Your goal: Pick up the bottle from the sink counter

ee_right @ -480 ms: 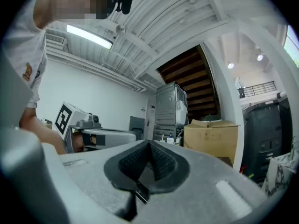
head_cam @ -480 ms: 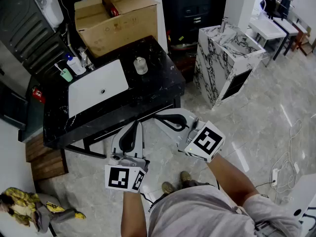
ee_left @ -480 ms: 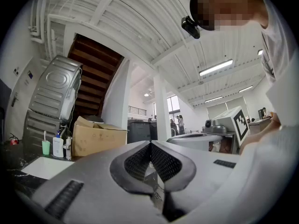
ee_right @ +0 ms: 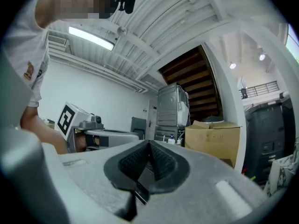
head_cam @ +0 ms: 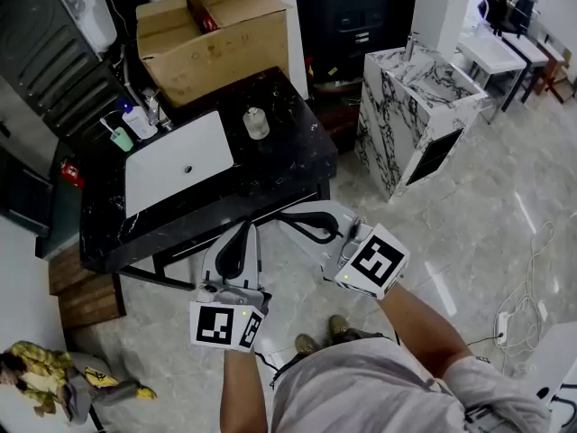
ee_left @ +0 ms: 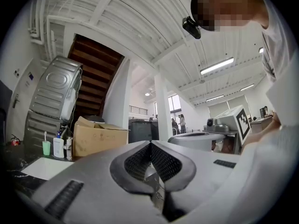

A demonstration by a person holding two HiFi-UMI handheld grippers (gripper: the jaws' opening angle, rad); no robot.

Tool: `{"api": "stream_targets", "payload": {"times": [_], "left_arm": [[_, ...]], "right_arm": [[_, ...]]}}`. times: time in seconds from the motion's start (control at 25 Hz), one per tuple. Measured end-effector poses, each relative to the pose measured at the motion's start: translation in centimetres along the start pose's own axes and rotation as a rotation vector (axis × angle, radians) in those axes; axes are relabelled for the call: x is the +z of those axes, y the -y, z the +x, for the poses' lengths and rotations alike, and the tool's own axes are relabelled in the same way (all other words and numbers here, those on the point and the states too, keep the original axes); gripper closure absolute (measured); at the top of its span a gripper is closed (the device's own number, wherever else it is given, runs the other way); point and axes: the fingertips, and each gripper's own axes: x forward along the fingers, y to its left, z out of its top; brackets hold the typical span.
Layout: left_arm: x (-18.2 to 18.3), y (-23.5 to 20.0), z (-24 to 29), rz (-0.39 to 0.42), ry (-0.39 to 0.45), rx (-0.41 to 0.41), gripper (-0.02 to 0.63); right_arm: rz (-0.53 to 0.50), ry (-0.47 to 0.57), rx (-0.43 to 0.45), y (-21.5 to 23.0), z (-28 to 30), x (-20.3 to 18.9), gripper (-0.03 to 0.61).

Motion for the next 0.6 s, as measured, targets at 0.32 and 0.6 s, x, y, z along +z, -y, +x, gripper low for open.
{"api": "stream_targets", "payload": {"times": [0.32,0.6], "left_arm": [[-0.5,0.3,2.1,0.017,-0.005,0.050,0.614],[-0.7,-0.6,4.0,0.025,-0.009,0.071,0.613]], "right_arm": [[0.036,0.006,0.045,1.7,-0.8,0.2,0.577],[0.032,0.020,0.063,4.0,0.1,0.3,0.577]]}}
